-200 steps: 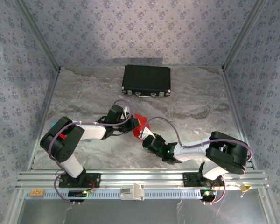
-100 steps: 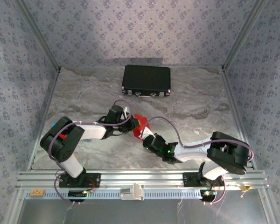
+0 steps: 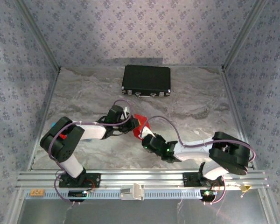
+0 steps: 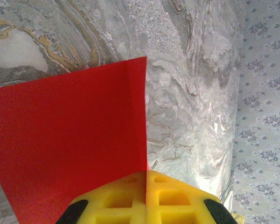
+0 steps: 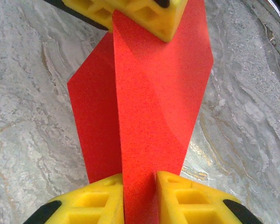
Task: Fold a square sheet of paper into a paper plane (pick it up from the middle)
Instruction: Fourth fold the wing at the center of the table.
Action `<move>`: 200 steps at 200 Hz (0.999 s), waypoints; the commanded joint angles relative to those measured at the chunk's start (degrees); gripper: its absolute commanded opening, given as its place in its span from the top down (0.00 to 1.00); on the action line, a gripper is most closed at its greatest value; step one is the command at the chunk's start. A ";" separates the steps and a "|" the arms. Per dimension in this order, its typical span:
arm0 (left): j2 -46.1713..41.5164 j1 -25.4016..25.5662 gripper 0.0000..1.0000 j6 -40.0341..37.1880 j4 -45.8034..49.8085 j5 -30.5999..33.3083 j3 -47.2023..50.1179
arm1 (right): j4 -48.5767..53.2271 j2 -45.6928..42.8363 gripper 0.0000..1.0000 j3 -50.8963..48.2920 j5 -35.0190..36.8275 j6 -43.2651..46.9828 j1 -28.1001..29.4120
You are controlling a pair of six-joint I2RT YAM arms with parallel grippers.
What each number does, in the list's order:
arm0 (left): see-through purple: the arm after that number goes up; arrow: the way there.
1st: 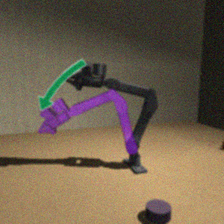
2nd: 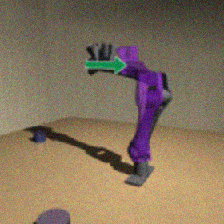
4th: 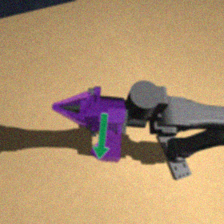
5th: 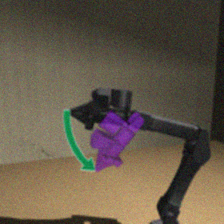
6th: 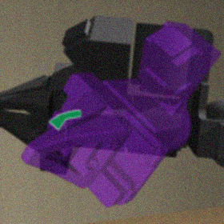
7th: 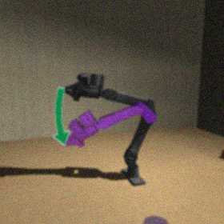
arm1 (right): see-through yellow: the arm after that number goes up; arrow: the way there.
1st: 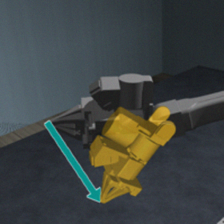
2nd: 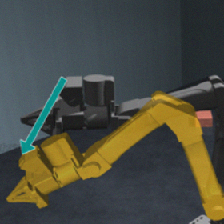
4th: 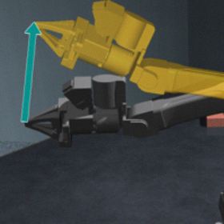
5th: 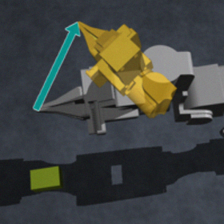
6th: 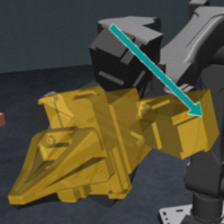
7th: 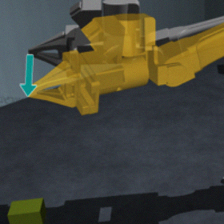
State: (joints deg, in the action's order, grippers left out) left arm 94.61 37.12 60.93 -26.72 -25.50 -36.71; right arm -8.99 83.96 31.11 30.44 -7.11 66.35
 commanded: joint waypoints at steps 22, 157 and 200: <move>0.51 -0.15 0.94 -1.07 1.10 -0.52 -1.59 | 3.02 -0.84 0.75 2.15 -0.43 -1.41 -0.55; 0.51 -0.21 0.94 -1.06 0.98 -0.69 -1.64 | 2.58 0.85 0.75 3.20 -0.36 -0.54 -0.92; 0.49 -0.16 0.94 -1.01 1.05 -0.70 -1.66 | 2.33 1.44 0.74 3.06 0.44 -0.43 -0.82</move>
State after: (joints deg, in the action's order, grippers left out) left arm 94.61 37.12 60.93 -26.52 -25.52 -37.04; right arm -7.25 84.71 32.95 29.76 -7.53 65.73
